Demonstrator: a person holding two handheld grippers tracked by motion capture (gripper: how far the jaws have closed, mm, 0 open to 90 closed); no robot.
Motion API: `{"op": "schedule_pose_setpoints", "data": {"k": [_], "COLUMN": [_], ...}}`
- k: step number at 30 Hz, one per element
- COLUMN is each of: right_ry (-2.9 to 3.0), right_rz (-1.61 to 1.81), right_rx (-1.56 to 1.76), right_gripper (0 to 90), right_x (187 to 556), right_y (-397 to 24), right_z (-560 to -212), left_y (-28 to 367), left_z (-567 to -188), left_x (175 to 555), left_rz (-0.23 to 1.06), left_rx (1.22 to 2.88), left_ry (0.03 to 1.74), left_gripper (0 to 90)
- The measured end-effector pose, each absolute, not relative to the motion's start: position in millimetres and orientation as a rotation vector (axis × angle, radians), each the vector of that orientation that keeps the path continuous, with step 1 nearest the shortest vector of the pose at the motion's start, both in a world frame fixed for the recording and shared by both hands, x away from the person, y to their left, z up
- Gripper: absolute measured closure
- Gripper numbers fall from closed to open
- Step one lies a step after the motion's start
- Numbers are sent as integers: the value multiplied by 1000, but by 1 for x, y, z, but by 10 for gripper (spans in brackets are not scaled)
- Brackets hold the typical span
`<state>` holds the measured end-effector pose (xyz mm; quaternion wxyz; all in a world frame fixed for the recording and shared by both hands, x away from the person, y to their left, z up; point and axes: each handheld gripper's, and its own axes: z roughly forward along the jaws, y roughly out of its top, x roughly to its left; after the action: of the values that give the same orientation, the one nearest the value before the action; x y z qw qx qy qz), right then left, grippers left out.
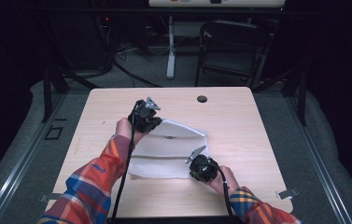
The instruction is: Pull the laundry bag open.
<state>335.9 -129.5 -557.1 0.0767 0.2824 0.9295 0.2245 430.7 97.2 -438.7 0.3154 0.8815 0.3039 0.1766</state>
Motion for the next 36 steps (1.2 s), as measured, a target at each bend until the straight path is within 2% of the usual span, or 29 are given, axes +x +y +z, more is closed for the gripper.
{"op": "schedule_pose_setpoints", "data": {"k": [26, 36], "right_ry": [2836, 2840], "right_rz": [658, 654], "right_rx": [856, 879], "right_gripper": [900, 900], "right_x": [332, 330], "right_y": [-133, -133], "right_z": [-555, -555], "left_y": [98, 84], "left_z": [-428, -432], "left_x": [463, 478], "left_rz": [587, 630], "left_rx": [2278, 2264], "left_ry": [841, 866], "left_gripper": [873, 869]}}
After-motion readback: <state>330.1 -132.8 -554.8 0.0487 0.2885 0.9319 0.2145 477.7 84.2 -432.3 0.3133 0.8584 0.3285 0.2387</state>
